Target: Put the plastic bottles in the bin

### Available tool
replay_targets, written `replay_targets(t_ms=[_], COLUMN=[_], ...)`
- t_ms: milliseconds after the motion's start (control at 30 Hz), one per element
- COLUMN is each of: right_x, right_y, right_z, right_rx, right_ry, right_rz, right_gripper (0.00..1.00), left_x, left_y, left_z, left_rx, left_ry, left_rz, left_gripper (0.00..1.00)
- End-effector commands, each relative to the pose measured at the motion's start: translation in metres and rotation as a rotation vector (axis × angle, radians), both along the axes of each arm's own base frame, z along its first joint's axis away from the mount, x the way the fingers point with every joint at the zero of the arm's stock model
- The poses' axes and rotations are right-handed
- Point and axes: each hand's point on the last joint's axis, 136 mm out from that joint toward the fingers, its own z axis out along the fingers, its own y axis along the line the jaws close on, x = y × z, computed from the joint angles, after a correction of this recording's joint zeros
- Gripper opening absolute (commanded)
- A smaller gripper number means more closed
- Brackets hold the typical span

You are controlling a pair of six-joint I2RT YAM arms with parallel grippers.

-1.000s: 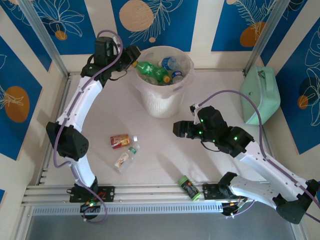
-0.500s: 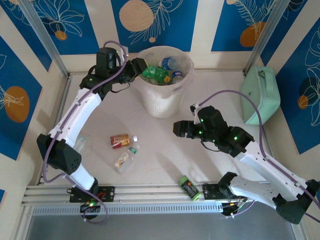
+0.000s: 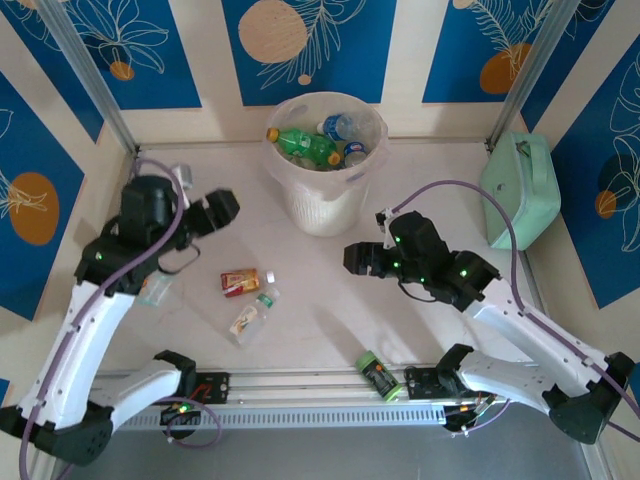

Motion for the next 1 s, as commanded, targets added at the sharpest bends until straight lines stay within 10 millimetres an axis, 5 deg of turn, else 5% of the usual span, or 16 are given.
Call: replay_targets(t_ms=[0,133,300,967], right_x=[0.002,-0.001,-0.005,-0.008], right_y=[0.009,0.018,0.024,0.033], right_z=[-0.006,-0.013,-0.019,-0.027], right_rx=[0.009,-0.027,-0.043,-0.048], right_ry=[0.02,0.041,0.062,0.085], right_rz=[0.02,0.046,0.066,0.085], right_gripper=[0.75,0.74,0.74,0.74], left_x=[-0.041,-0.062,-0.059,-0.006], left_y=[0.016,0.016,0.012,0.011], left_z=[-0.098,-0.146,-0.17,-0.224], left_rx=[-0.006,-0.12,-0.146,-0.147], left_ry=[0.337,0.446,0.515,0.642], left_rz=[0.116,0.208,0.246,0.511], left_gripper=[0.78,0.8,0.85,0.98])
